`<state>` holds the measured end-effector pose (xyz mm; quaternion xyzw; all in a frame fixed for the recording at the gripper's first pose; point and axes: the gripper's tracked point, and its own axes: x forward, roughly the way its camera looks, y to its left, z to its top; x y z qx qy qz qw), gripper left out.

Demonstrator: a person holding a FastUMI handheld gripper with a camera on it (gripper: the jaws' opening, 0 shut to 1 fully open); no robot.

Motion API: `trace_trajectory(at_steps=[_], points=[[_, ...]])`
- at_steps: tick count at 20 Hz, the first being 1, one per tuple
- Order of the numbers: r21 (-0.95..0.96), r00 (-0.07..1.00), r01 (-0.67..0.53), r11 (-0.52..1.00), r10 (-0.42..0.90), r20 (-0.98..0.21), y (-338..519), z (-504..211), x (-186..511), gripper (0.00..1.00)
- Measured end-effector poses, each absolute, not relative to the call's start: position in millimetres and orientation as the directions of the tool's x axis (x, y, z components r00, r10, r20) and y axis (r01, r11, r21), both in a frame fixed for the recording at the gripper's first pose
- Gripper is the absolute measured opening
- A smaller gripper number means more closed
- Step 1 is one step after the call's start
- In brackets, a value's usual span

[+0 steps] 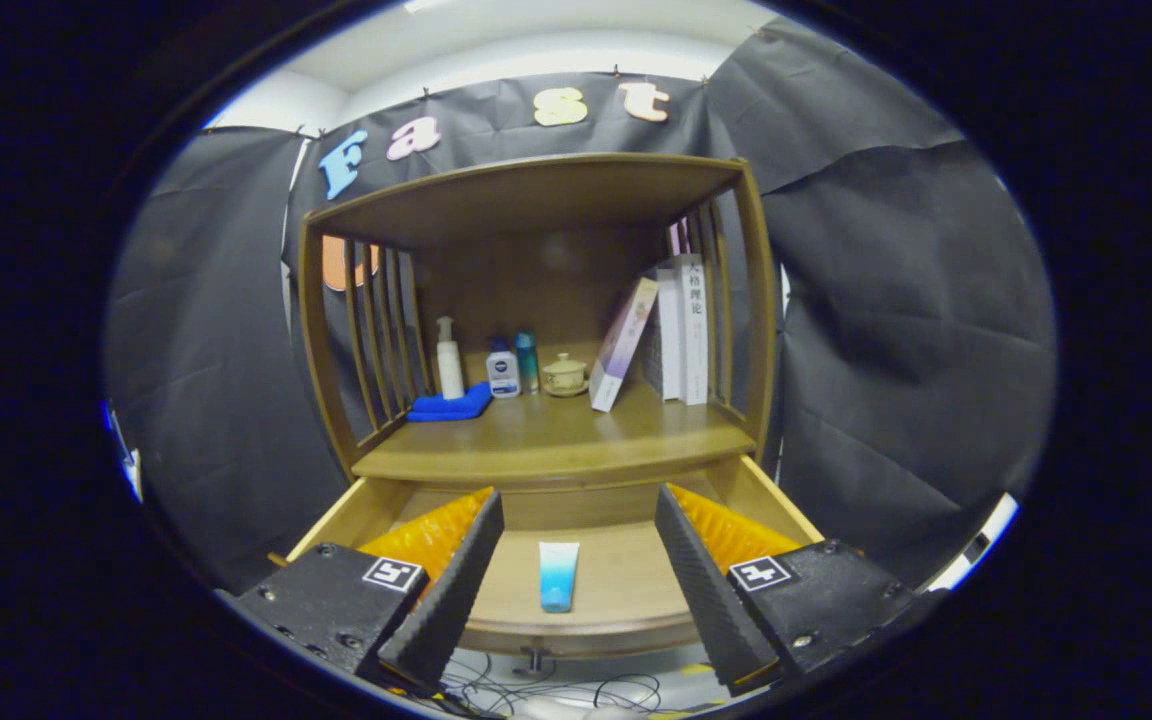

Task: Pull open the drawer, take out the items inside it, and place them on the countertop above the cabinet.

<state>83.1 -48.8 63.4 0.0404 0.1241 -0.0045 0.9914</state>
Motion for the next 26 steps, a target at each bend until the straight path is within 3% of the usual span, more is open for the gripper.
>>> trace_trajectory(at_steps=[9, 15, 19, 26], points=[[0.030, 0.780, 0.029, 0.999, -0.004, -0.625, -42, 1, 174, 0.97], [0.000, 0.519, 0.033, 0.999, -0.017, -0.855, -27, -76, 182, 0.96], [-0.029, 0.374, 0.021, 0.999, -0.035, -0.927, -29, -113, 172, 0.93], [-0.030, 0.256, 0.094, 0.995, -0.053, -0.965, -42, -140, 171, 0.87]])
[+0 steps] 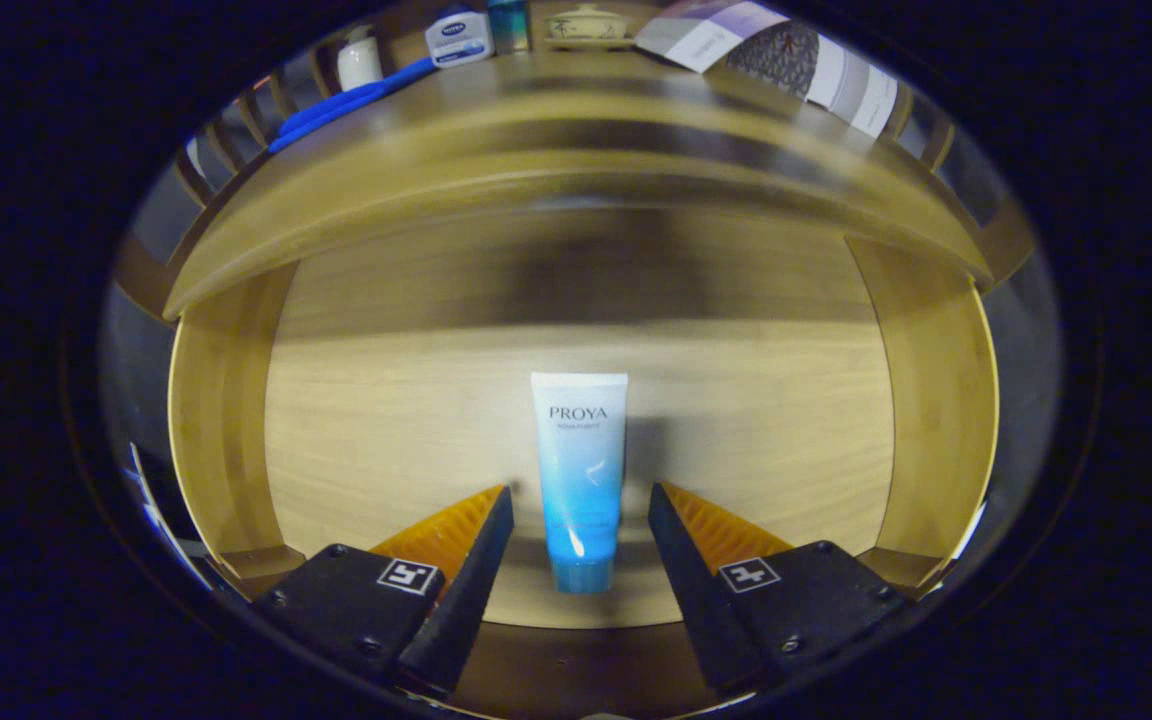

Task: Pull open the drawer, take out the items inside it, and place them on the countertop above the cabinet.

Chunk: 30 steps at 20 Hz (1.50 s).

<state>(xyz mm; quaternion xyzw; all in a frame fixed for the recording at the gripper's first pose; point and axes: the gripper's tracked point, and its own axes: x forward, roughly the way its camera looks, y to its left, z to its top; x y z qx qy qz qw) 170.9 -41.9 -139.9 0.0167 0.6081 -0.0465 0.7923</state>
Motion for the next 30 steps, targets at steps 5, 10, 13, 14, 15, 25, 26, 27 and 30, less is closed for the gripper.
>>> trace_trajectory(at_steps=[5, 10, 13, 14, 15, 25, 26, 27, 30], points=[[-0.050, 0.230, 0.096, 0.994, -0.071, -0.971, -37, -148, 167, 0.69], [-0.061, 0.254, 0.110, 0.992, -0.088, -0.963, -42, -145, 168, 0.49], [-0.032, 0.299, 0.106, 0.994, -0.063, -0.952, -39, -127, 166, 0.47], [-0.014, 0.314, 0.102, 0.995, -0.046, -0.948, -35, -120, 163, 0.47], [-0.004, 0.326, 0.100, 0.995, -0.037, -0.945, -35, -114, 161, 0.47], [0.048, 0.446, 0.075, 0.996, 0.010, -0.895, -33, -43, 144, 0.47], [0.049, 0.460, 0.076, 0.996, 0.009, -0.888, -35, -37, 146, 0.47], [0.046, 0.472, 0.076, 0.996, 0.005, -0.882, -36, -30, 149, 0.47], [0.045, 0.494, 0.083, 0.996, -0.002, -0.869, -36, -15, 162, 0.47]])
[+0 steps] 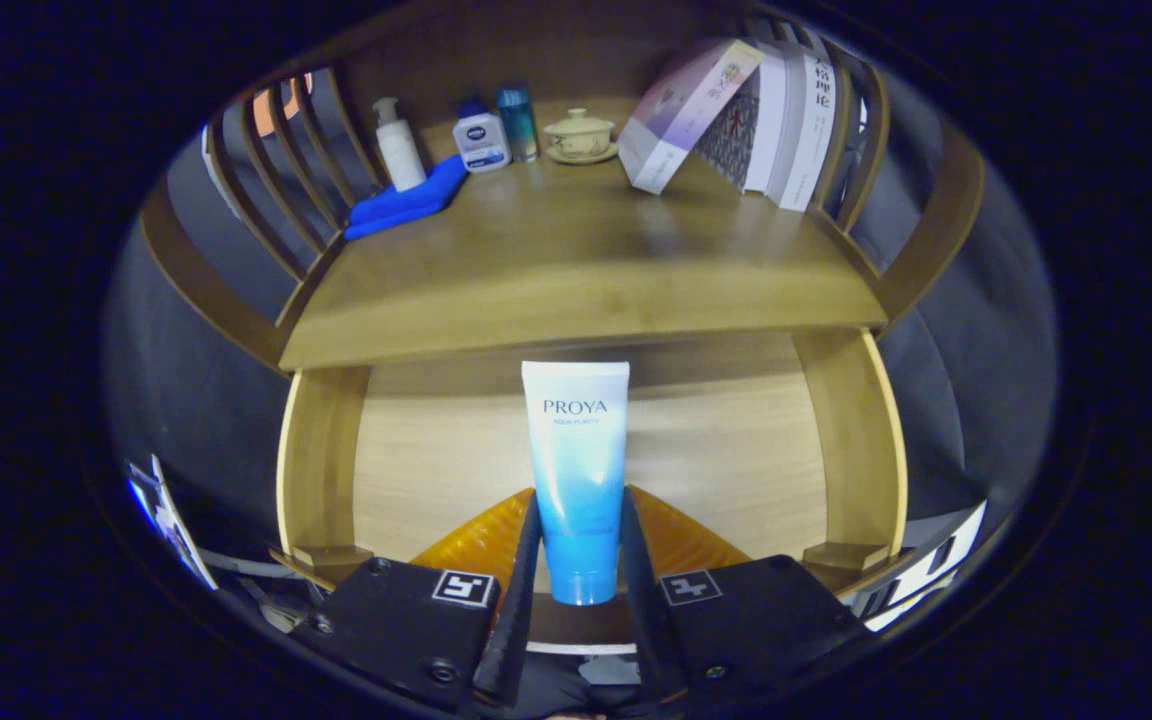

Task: Pull open the drawer, take out the items inside it, and place them on the countertop above the cabinet.

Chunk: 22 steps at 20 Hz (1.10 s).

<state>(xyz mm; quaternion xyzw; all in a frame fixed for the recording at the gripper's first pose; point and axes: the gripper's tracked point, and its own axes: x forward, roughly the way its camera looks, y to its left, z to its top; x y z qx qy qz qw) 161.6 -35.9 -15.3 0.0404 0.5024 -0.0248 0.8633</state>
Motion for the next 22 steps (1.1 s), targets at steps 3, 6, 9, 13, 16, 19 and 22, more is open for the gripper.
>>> trace_trajectory(at_steps=[3, 6, 9, 13, 16, 19, 22], points=[[0.033, 0.506, 0.104, 0.994, -0.024, -0.862, -40, -12, 183, 0.47], [0.020, 0.528, 0.103, 0.994, -0.038, -0.849, -37, -7, 210, 0.47], [0.012, 0.547, 0.103, 0.995, -0.046, -0.836, -34, -6, 235, 0.47], [-0.012, 0.587, 0.074, 0.997, -0.053, -0.808, -31, -6, 267, 0.47], [-0.006, 0.594, 0.078, 0.997, -0.051, -0.803, -32, -8, 287, 0.47], [-0.033, 0.639, 0.071, 0.997, -0.071, -0.766, -37, -1, 309, 0.47], [-0.042, 0.644, 0.062, 0.997, -0.072, -0.762, -38, -7, 320, 0.47]])
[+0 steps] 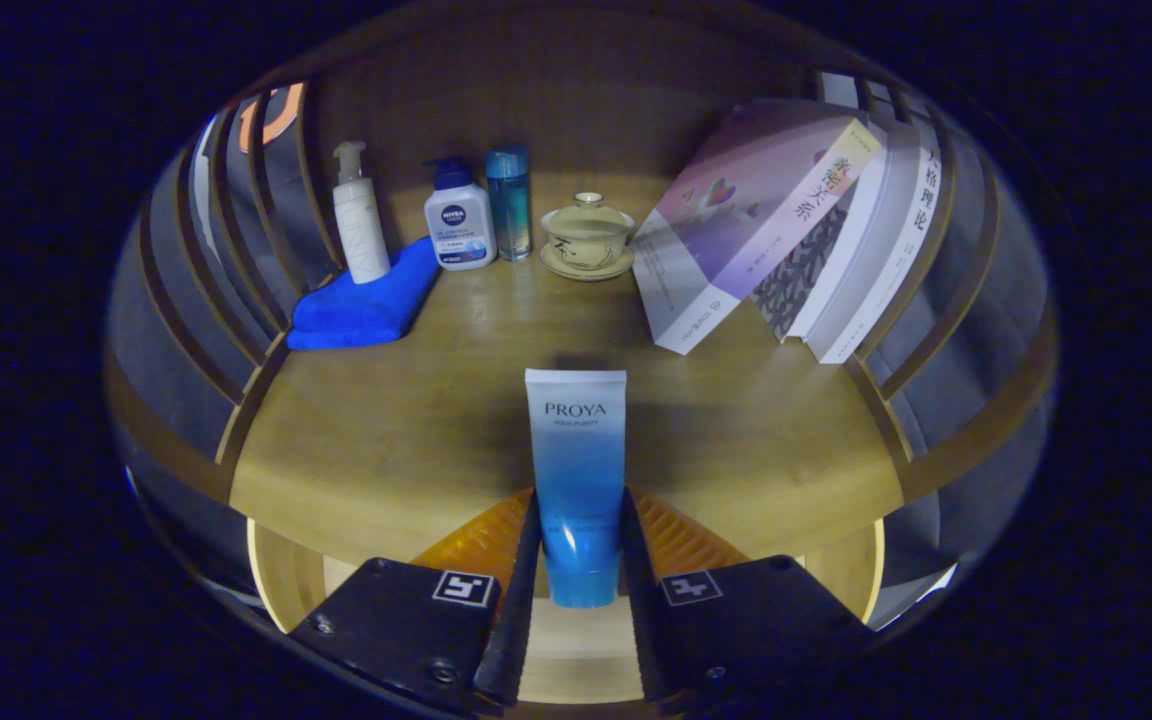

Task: Pull open the drawer, take out the items inside it, and place them on the countertop above the cabinet.

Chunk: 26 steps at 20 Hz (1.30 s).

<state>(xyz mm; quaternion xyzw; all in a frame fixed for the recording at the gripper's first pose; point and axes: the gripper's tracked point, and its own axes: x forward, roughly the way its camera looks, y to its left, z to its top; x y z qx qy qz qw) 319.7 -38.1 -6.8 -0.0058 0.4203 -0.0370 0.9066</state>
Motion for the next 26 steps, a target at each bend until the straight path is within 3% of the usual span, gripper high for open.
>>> trace_trajectory(at_steps=[9, 15, 17, 19, 20, 25, 26], points=[[0.014, 0.718, 0.103, 0.995, -0.064, -0.693, -38, -12, 338, 0.50], [0.041, 0.799, 0.060, 0.997, -0.023, -0.601, -33, -10, 335, 0.52], [0.074, 0.852, 0.072, 0.995, -0.023, -0.524, -33, 6, 333, 0.67], [0.077, 0.884, 0.087, 0.993, -0.041, -0.466, -37, 20, 323, 0.68], [0.079, 0.900, 0.081, 0.994, -0.039, -0.434, -38, 26, 318, 0.78], [0.078, 0.969, 0.010, 0.997, 0.010, -0.246, -23, 66, 262, 0.82], [0.064, 0.976, -0.018, 0.998, 0.031, -0.215, -17, 69, 248, 0.88]])
